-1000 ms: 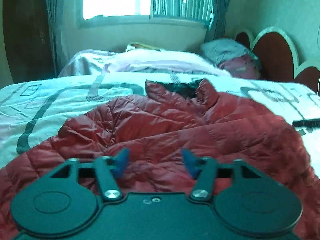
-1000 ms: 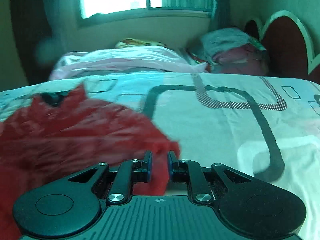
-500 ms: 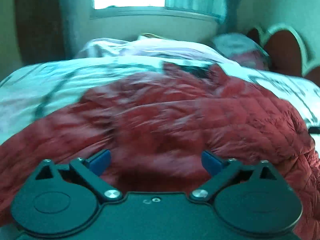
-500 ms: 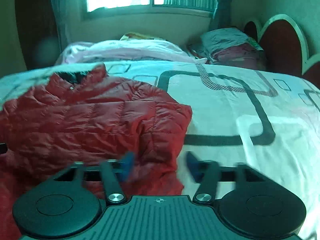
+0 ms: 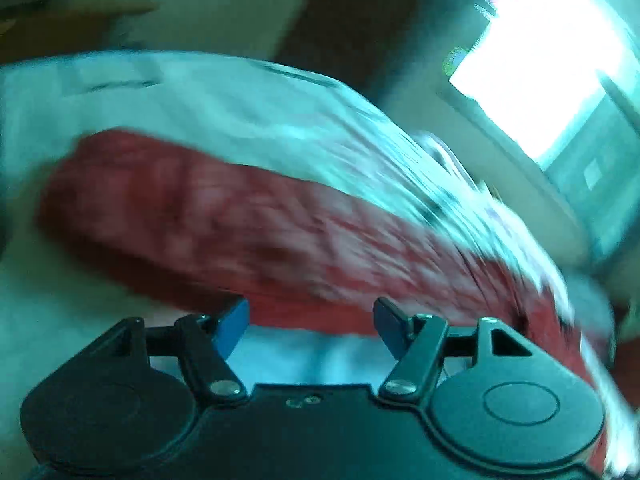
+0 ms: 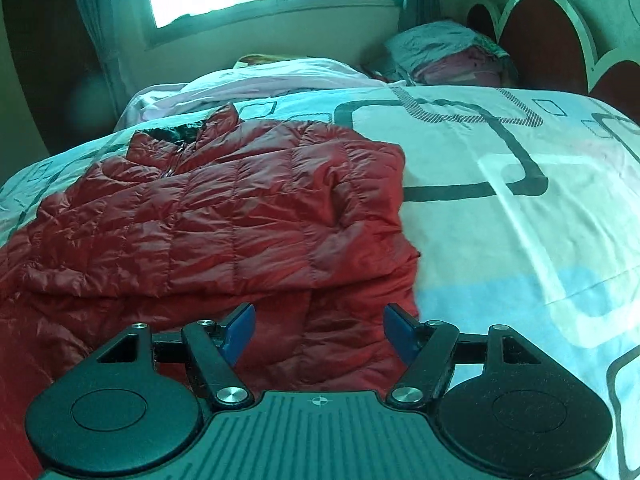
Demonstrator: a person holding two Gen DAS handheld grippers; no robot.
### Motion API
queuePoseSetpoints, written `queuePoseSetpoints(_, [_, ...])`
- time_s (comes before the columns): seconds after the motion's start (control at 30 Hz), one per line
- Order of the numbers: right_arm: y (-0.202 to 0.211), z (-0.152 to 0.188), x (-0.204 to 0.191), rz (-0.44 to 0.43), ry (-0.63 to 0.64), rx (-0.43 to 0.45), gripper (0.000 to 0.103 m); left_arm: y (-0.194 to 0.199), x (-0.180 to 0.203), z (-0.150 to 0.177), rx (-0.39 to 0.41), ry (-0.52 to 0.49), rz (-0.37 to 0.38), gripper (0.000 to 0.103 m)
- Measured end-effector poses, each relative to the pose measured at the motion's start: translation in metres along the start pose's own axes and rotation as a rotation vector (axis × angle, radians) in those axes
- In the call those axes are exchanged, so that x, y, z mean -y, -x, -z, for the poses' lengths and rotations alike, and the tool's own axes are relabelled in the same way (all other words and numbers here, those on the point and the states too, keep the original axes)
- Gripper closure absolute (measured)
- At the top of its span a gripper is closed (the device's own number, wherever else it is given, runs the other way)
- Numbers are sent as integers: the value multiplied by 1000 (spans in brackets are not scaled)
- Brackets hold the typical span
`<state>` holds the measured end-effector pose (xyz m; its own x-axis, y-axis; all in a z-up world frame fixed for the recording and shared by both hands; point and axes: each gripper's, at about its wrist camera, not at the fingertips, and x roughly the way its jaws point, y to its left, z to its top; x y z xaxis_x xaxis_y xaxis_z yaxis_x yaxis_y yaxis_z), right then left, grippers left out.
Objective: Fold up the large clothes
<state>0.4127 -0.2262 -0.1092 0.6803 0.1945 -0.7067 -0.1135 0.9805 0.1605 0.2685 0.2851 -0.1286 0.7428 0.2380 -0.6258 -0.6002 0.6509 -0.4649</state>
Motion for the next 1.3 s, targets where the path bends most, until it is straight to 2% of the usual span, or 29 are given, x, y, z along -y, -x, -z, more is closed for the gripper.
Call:
queuePoseSetpoints(0.03, [0,-2,-4,-7,-3,5,33,0,-12,-3,6,56,-17,40])
queuePoseSetpoints(0.13, [6,-10,-19,-21,7,30,33,2,-34,-6,0,195,34,42])
queuePoseSetpoints(0.33, [12,-17,-34,-33,22,54,33,26,-35,18,24,231,43,33])
queuePoseSetpoints(0.4, [10,-16,-33,-27,11,50,33,21,-36,14,43,214,34,31])
queuePoseSetpoints(0.5, [7,-15,-26,-21,-20,40,33,8,-44,-7,99,263,25,34])
queuePoseSetpoints(0.57, [6,-14,-22,-18,-40,41,33,-5,-50,-23,129,299,-4,45])
queuePoseSetpoints(0.6, [5,-14,-19,-15,-46,39,33,-9,-52,-28,130,307,-9,67])
queuePoseSetpoints(0.63, [4,-14,-18,-12,-51,41,33,-16,-49,-36,122,301,12,98])
queuePoseSetpoints(0.67, [4,-15,-16,-11,-56,45,33,-20,-42,-43,116,275,26,95])
queuePoseSetpoints(0.73, [4,-17,-14,-12,-61,52,33,-18,-11,-54,153,158,60,96])
queuePoseSetpoints(0.8, [6,-20,-14,-12,-63,69,33,-15,31,-57,168,35,143,96])
queuePoseSetpoints(0.9, [6,-26,-12,-21,-82,87,33,-14,106,-42,140,-183,257,96])
queuePoseSetpoints(1.03, [1,-35,-7,-31,-111,98,33,-21,199,6,53,-409,378,96])
queuePoseSetpoints(1.13, [2,-41,-1,-40,-129,113,33,-34,261,49,-56,-546,441,96])
queuePoseSetpoints(1.3, [7,-44,18,-47,-161,126,33,-57,333,112,-205,-699,524,96])
